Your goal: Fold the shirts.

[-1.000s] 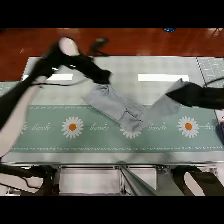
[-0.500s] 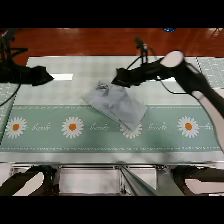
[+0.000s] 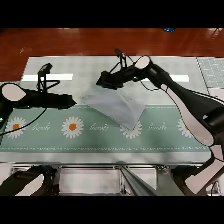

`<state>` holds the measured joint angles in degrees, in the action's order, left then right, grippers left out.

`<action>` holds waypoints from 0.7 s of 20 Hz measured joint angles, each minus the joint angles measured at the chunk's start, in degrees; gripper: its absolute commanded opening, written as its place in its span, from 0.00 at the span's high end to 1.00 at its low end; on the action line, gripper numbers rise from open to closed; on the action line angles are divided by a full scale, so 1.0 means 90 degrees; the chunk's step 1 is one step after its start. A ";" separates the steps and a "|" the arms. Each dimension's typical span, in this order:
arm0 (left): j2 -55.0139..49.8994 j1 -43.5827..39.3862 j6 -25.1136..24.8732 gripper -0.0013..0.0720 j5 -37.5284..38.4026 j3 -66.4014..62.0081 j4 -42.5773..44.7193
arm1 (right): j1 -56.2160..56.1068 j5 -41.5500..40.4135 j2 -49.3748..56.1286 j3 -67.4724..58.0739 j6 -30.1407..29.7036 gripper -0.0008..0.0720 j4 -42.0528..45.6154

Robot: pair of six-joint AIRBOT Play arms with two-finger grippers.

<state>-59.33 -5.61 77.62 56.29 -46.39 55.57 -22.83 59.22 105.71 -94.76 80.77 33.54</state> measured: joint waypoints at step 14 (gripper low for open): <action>0.0219 0.0493 0.0002 0.96 0.0238 0.0117 -0.0015 | 0.1243 -0.1248 -0.5520 0.6302 0.3398 0.44 0.4184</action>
<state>-57.36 -1.17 77.65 58.43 -45.34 55.44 -11.64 47.99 56.03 -38.04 111.35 71.20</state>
